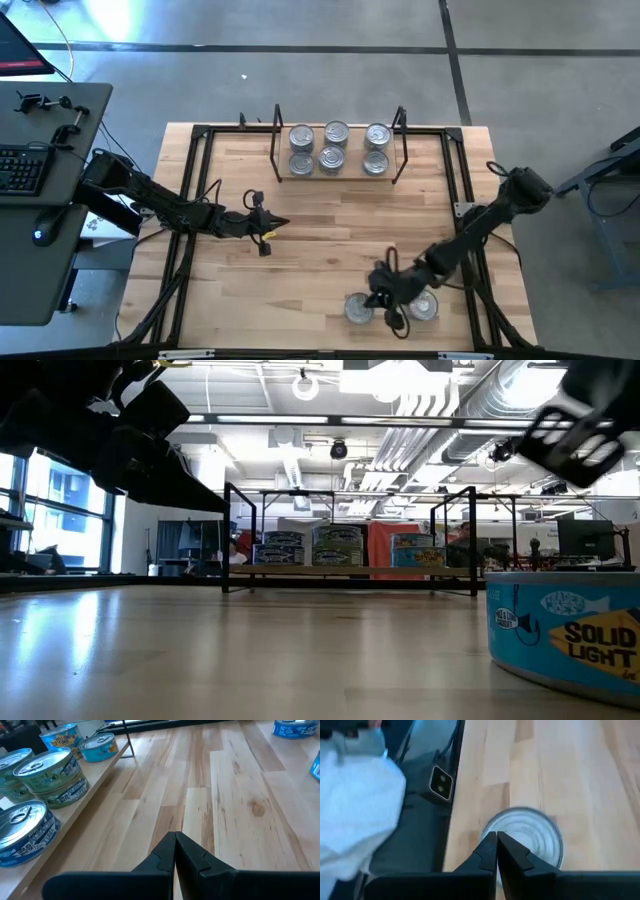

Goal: Stack canned seafood by type on shelf
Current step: Stack the yellow-blue tuna can on top of the bottom yellow-blue tuna can on the shelf, then stack the blue tuna can on top of the bottom blue tuna can on the shelf

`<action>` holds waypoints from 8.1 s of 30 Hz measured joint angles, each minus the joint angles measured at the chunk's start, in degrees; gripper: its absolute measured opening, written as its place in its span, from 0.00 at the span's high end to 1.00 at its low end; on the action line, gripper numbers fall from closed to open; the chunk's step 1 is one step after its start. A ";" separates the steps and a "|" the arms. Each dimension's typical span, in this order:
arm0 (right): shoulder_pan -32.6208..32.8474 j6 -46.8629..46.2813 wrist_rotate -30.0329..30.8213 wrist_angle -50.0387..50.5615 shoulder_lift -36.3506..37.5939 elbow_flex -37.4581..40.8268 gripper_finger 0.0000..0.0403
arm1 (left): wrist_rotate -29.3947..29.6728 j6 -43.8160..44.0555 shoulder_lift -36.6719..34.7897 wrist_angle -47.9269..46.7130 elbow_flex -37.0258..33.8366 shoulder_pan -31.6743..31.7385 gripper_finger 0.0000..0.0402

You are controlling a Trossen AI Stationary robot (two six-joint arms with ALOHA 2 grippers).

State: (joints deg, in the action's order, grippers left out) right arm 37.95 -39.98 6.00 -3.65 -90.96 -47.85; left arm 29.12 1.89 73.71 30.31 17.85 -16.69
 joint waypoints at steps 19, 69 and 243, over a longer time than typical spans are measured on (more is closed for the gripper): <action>-15.70 25.07 -4.73 0.42 -9.26 -0.16 1.00 | -2.50 -5.14 0.58 10.22 2.07 -0.02 1.00; -8.06 36.19 25.25 -10.83 -1.96 9.46 0.53 | -34.80 -32.53 36.12 -17.53 37.79 11.67 1.00; -27.74 24.20 -3.50 1.40 -11.22 -0.02 1.00 | -7.23 -8.98 13.20 -16.88 21.62 -5.29 1.00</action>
State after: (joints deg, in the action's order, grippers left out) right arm 10.21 -15.78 2.50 -2.25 -102.19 -47.87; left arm 21.89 -7.09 86.92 13.43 39.46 -21.98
